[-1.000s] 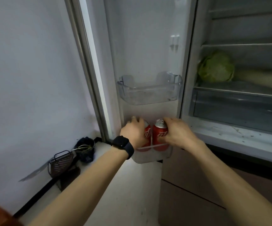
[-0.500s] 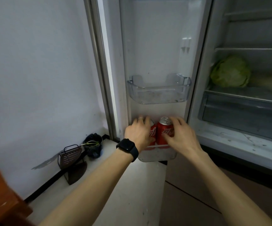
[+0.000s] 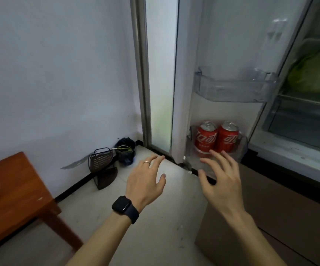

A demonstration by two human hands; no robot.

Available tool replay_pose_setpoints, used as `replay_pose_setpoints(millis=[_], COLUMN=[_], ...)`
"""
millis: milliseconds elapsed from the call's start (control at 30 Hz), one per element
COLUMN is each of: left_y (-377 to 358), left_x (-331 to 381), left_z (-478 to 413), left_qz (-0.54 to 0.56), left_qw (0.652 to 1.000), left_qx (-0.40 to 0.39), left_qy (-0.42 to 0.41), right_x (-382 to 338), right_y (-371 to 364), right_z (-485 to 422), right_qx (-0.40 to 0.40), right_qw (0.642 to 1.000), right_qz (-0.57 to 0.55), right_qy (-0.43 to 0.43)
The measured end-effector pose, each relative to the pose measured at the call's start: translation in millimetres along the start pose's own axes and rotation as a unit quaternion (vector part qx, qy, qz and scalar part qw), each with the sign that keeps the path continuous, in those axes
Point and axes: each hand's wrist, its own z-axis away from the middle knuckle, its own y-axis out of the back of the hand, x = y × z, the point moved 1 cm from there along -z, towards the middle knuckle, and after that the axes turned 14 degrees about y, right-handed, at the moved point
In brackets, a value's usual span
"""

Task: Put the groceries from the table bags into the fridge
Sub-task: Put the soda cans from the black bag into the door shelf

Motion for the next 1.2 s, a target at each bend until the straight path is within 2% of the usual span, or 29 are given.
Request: replay_pose_setpoints(millis=[67,233,333,600,800,1000,1200], left_y=[3.1,33.3,66.3,153.4,205.0,243.6,267.7], left_x=[-43.2,-159.7,-232.8,-419.7,-526.5,-613.1,-704.1], left_z=[18.3,73.7,116.0,225.6,300.2,330.9,337.0], left_qz=[-0.003,-0.02,-0.045,-0.075,-0.078,-0.086,-0.09], left_qw=[0.999,0.991,0.983,0.949,0.918,0.893,0.872], left_qx=[-0.019,-0.024,-0.023,0.011,0.027,0.029,0.027], left_qy=[0.042,0.128,0.176,0.306,0.389,0.441,0.48], right_x=[-28.7,-130.2,-207.3,-395.5,-511.3,-599.6,-667.0], right_y=[-18.6,-95.3,-141.7,-248.6,-302.7,-356.6,-426.9], right_z=[4.1,18.6,32.1,67.8,88.9,96.4,90.9], right_qx=[-0.01,-0.181,-0.239,-0.316,-0.368,-0.415,-0.431], right_qw=[1.0,0.976,0.956,0.909,0.867,0.822,0.798], right_qz=[-0.02,-0.056,-0.069,-0.123,-0.185,-0.208,-0.246], right_qy=[0.02,0.106,0.159,0.244,0.282,0.329,0.342])
